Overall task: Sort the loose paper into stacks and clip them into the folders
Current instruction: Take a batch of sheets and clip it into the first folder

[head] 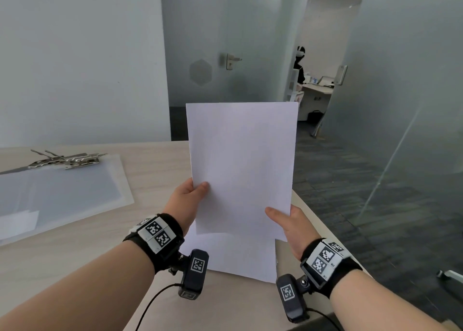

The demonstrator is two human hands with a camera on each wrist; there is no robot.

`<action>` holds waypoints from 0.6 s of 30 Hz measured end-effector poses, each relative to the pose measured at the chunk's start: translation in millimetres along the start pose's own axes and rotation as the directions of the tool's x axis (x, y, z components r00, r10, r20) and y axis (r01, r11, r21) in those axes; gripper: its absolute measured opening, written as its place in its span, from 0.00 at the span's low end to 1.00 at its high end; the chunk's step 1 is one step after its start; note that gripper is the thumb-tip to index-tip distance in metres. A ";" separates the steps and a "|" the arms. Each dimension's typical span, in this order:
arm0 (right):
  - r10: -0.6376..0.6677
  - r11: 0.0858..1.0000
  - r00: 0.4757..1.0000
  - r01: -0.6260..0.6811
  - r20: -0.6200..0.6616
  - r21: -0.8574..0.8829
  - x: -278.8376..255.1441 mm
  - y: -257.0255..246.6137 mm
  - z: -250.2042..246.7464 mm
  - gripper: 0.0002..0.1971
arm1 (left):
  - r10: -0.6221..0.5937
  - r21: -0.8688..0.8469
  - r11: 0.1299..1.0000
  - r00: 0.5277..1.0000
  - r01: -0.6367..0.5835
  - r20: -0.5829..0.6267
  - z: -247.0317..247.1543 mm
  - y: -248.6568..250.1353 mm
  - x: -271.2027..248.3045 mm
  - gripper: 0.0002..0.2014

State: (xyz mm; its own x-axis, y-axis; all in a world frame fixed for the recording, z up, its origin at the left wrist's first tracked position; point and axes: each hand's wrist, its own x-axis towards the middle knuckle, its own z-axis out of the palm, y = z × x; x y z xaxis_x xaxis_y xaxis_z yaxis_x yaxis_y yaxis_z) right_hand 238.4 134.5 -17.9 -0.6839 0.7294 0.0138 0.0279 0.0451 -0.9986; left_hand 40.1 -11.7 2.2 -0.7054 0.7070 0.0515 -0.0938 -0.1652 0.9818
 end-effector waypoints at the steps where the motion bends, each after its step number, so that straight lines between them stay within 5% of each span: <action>1: -0.008 0.999 1.000 0.008 -0.002 -0.033 0.0 -3.8 4.7 0.09 | 0.000 -0.016 1.000 1.000 0.000 -0.005 -3.9 2.9 1.5 0.10; 6: -0.059 0.977 0.998 0.057 -0.001 -0.205 7.8 -15.4 38.5 0.08 | -0.051 0.064 0.997 0.999 0.050 0.004 -42.8 17.5 2.3 0.10; 10: -0.050 0.969 0.999 0.052 0.017 -0.242 17.1 -14.5 69.5 0.08 | -0.124 0.370 0.917 0.989 0.147 -0.085 -105.3 31.4 3.4 0.17; 12: -0.034 0.973 0.999 0.040 0.033 -0.226 21.7 -11.8 86.3 0.08 | -0.139 0.626 0.751 0.977 0.211 -0.163 -148.7 37.3 4.7 0.19; 14: -0.004 0.978 1.000 0.010 0.029 -0.208 27.0 -9.5 104.1 0.07 | -0.160 0.848 0.436 0.953 0.301 -0.256 -193.2 41.5 3.7 0.19; 16: 0.029 0.981 0.999 -0.026 0.015 -0.191 32.5 -8.7 122.7 0.07 | -0.202 0.907 0.190 0.919 0.375 -0.338 -233.2 46.2 0.1 0.22; 18: 0.052 0.986 0.998 -0.048 0.021 -0.163 37.5 -8.2 140.8 0.07 | -0.253 0.884 0.088 0.869 0.459 -0.426 -267.0 48.8 -4.7 0.27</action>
State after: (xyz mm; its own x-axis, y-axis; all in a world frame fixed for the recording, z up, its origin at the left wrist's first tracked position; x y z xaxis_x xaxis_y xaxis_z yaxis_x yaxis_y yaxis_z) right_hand 109.9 65.3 -16.4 -0.6968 0.7162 -0.0394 0.1789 0.1203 -0.9765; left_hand -148.7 -206.7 1.1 -0.8885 0.3626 -0.2812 0.2888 0.9182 0.2712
